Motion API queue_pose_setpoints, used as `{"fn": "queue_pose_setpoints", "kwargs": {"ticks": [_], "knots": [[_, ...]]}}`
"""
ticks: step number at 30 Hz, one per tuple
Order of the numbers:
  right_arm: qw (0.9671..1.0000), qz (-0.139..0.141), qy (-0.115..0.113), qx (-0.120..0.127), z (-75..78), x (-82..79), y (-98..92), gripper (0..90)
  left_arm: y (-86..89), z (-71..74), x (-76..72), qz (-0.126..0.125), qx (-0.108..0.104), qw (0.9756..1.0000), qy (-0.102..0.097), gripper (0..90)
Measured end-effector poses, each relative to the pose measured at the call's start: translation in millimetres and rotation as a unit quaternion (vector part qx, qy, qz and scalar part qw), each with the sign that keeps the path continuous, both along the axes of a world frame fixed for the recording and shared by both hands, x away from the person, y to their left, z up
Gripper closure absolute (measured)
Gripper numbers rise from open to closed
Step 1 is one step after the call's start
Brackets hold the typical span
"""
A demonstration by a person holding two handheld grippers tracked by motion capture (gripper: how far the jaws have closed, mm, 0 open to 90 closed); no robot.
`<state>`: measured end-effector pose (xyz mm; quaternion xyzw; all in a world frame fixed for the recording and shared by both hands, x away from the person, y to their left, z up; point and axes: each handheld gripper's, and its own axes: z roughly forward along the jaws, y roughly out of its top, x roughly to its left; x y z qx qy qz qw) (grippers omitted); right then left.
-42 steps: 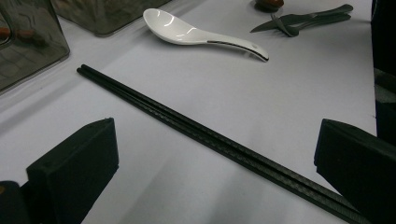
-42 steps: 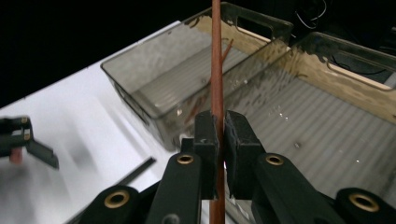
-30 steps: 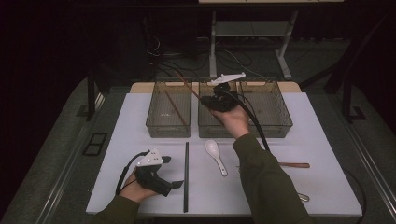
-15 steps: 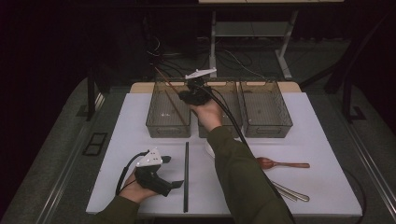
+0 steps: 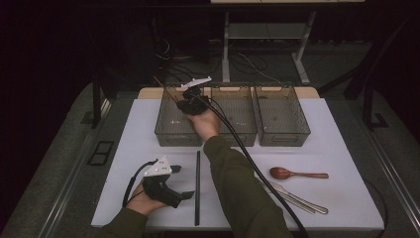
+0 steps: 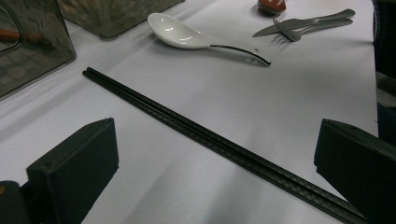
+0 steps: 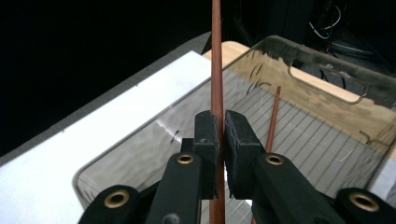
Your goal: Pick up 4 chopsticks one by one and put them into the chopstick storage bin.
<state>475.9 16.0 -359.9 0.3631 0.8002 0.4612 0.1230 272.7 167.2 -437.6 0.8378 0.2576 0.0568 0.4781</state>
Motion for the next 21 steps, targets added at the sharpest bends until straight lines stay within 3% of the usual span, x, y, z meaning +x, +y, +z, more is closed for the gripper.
{"fn": "queue_pose_setpoints", "kwargs": {"ticks": [6, 10, 12, 13, 21], "knots": [[0.9999, 0.008, 0.011, 0.0, -8.8, 3.3, 2.5, 84.0, -0.2, 0.2, 1.3, -0.005, 0.003, 1.0, -0.003, 0.0], [0.9993, 0.008, 0.029, -0.022, -14.8, 4.6, 2.5, 83.1, -0.3, 0.3, 0.9, -0.006, 0.002, 1.0, -0.002, 0.0], [0.9992, 0.007, 0.022, -0.032, -16.6, 3.7, 1.8, 74.3, -0.6, 0.3, 0.4, -0.005, 0.001, 1.0, -0.001, 0.0], [0.999, 0.006, 0.031, -0.032, -17.2, 3.8, 1.2, 71.8, -0.7, 0.3, 0.3, -0.005, 0.001, 1.0, -0.001, 0.0], [0.999, 0.014, 0.038, -0.021, -9.3, 0.8, -11.8, 59.2, -0.7, 0.4, 0.7, -0.009, 0.004, 0.9999, -0.003, 0.0]]}}
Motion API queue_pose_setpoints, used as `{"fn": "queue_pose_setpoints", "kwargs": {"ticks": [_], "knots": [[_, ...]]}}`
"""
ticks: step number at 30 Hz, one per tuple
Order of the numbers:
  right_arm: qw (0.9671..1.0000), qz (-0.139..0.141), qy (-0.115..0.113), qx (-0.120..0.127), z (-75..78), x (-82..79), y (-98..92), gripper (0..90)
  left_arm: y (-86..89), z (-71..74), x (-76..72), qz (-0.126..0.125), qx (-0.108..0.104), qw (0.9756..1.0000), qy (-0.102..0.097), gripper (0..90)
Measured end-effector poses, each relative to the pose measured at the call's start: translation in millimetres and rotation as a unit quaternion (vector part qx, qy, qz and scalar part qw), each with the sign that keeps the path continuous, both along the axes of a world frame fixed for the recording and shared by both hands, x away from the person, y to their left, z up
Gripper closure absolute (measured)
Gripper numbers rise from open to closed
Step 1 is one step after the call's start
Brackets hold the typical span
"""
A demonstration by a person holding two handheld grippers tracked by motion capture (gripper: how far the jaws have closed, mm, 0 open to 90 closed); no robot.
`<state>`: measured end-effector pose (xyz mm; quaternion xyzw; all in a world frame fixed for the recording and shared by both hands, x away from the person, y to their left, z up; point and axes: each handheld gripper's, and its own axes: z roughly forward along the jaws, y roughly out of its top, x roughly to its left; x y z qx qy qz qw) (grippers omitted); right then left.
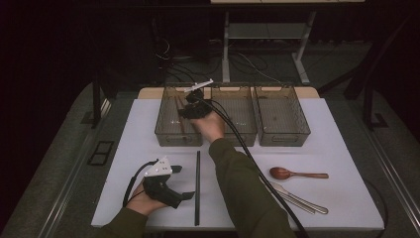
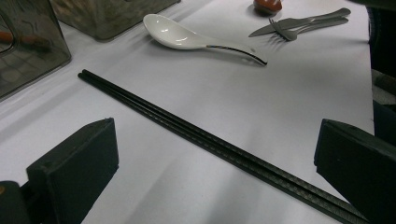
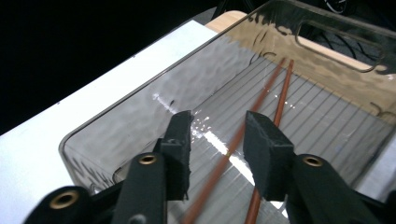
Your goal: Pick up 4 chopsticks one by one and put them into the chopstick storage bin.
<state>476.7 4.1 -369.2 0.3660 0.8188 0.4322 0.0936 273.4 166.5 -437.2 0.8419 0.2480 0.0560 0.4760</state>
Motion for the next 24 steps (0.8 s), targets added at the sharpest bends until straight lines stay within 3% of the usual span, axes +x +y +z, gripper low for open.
{"fn": "queue_pose_setpoints", "kwargs": {"ticks": [11, 19, 24], "knots": [[0.9994, 0.032, 0.011, -0.002, 8.6, -23.3, -37.9, 43.8, -1.5, -0.9, 0.1, 0.003, -0.002, 1.0, 0.003, 0.0], [0.9991, 0.035, -0.019, -0.013, 12.8, -42.3, -67.9, 36.1, -1.5, -1.4, 0.2, 0.003, 0.004, 1.0, 0.002, 0.0], [0.9992, 0.034, -0.021, -0.008, 13.7, -49.6, -86.1, 34.4, -2.2, -1.7, -0.6, 0.007, 0.005, 0.9999, 0.007, 0.0]]}}
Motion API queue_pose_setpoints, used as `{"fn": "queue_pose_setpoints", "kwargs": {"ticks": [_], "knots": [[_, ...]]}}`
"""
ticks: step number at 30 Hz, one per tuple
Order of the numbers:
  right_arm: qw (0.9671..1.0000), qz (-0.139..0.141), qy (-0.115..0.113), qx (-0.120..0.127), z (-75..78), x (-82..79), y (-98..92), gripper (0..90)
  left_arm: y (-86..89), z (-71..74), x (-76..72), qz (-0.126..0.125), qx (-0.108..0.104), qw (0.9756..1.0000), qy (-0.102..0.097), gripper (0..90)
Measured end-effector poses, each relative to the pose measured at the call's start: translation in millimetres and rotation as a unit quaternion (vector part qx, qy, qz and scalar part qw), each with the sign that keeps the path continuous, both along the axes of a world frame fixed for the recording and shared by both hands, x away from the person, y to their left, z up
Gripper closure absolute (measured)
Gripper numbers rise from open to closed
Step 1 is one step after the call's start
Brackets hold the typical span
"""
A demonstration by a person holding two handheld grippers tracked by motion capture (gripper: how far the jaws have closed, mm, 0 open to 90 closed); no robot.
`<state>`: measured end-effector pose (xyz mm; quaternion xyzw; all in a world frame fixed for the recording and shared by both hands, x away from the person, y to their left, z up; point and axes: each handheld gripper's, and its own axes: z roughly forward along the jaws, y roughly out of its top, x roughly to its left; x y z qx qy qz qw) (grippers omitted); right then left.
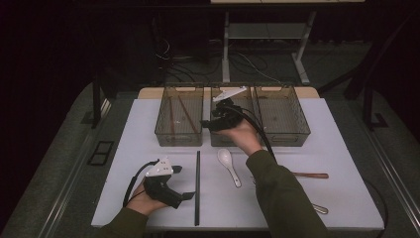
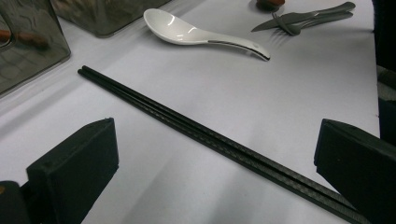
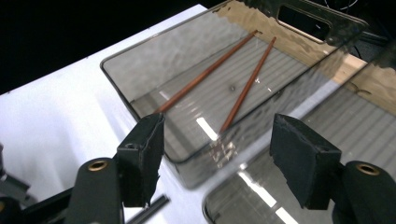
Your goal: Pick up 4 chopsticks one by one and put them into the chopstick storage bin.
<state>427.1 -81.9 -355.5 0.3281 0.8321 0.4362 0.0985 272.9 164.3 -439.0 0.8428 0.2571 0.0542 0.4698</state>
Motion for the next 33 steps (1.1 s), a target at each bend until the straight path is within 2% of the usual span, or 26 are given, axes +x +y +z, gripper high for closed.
{"fn": "queue_pose_setpoints", "kwargs": {"ticks": [7, 20, 30, 33], "knots": [[1.0, 0.001, -0.003, -0.004, -3.4, -12.0, -22.2, 33.5, -0.3, -0.5, 0.4, 0.002, 0.001, 1.0, -0.002, 0.0], [0.9998, 0.008, -0.007, 0.016, -10.8, -38.8, -66.1, 33.2, 0.5, -1.1, 1.3, 0.001, 0.015, 0.9999, -0.002, 0.0], [0.9993, 0.004, -0.011, 0.036, -19.2, -64.1, -107.3, 32.3, 1.4, -2.4, 0.8, 0.005, 0.015, 0.9999, -0.001, 0.0], [0.9992, -0.002, -0.011, 0.038, -24.0, -71.9, -119.3, 26.6, 2.1, -2.1, 1.4, 0.007, 0.015, 0.9999, 0.0, 0.0]]}}
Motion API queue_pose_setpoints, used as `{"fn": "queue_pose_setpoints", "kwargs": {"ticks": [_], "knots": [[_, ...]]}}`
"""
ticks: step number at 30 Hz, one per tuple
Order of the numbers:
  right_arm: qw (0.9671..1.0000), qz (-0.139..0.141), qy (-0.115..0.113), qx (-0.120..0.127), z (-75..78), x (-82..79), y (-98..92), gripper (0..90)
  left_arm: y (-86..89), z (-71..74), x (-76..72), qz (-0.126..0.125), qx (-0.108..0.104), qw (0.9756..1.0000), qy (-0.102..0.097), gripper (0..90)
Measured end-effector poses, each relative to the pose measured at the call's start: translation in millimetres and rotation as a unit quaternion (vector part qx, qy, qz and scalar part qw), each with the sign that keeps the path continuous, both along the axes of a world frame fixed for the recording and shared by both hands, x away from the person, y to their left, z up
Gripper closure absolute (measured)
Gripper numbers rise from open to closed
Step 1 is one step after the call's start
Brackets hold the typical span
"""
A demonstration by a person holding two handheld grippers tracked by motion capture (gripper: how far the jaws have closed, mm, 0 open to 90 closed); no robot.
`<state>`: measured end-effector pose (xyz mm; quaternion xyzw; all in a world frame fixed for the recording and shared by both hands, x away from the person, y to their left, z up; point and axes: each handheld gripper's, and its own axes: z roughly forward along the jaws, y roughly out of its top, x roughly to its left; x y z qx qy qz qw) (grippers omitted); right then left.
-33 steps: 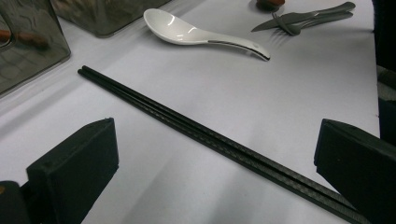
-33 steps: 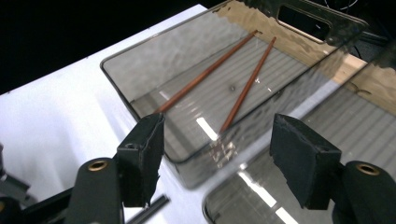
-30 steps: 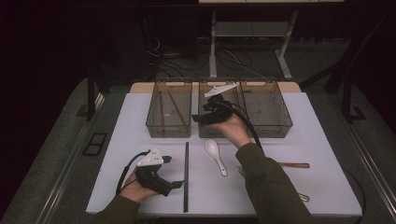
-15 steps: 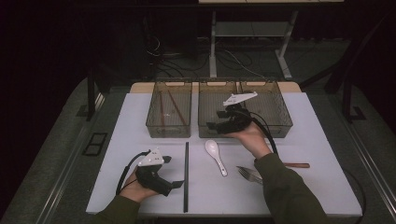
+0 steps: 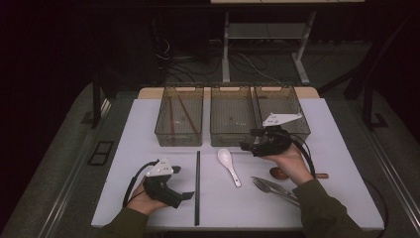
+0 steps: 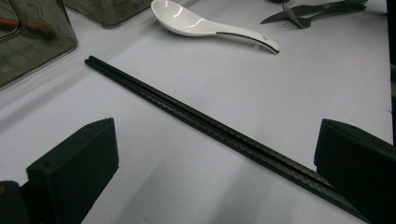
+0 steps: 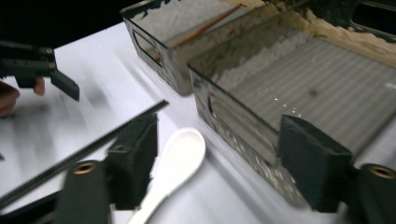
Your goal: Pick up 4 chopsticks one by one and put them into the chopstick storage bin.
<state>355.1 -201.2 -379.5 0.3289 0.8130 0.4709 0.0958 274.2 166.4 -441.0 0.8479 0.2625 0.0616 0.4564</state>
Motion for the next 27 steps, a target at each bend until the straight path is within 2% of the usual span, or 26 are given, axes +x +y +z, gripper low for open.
{"fn": "queue_pose_setpoints", "kwargs": {"ticks": [3, 7, 9, 10, 11, 18, 20, 27], "knots": [[0.9999, -0.01, 0.0, 0.005, -4.0, -9.1, -12.4, 20.0, -0.7, -0.5, 0.2, 0.001, 0.001, 1.0, 0.001, 0.0], [0.9998, -0.017, -0.003, 0.012, -9.2, -20.5, -29.8, 19.0, -0.8, -0.5, 0.2, 0.002, 0.002, 1.0, 0.0, 0.0], [0.9994, -0.021, 0.0, 0.029, -11.1, -25.9, -37.6, 18.6, -0.7, -0.4, -0.4, 0.004, 0.002, 1.0, -0.001, 0.0], [0.9993, -0.024, -0.005, 0.03, -11.9, -28.8, -41.1, 18.2, -0.6, -0.3, -0.8, 0.004, 0.002, 1.0, -0.001, 0.0], [0.9992, -0.027, -0.013, 0.029, -13.0, -31.5, -44.4, 18.2, -0.4, -0.1, -0.9, 0.004, 0.003, 1.0, -0.001, 0.0], [0.9979, -0.051, -0.02, 0.034, -26.1, -49.6, -67.2, 14.6, 0.0, 0.8, -0.7, 0.004, 0.006, 1.0, -0.004, 0.0], [0.9977, -0.056, -0.015, 0.035, -30.1, -55.2, -74.4, 14.7, -0.3, 0.3, -0.4, 0.005, 0.006, 1.0, -0.003, 0.0], [0.9974, -0.066, -0.022, 0.017, -41.2, -75.2, -89.0, 14.6, -0.1, 1.1, -1.0, 0.007, 0.009, 0.9999, -0.005, 0.0]]}}
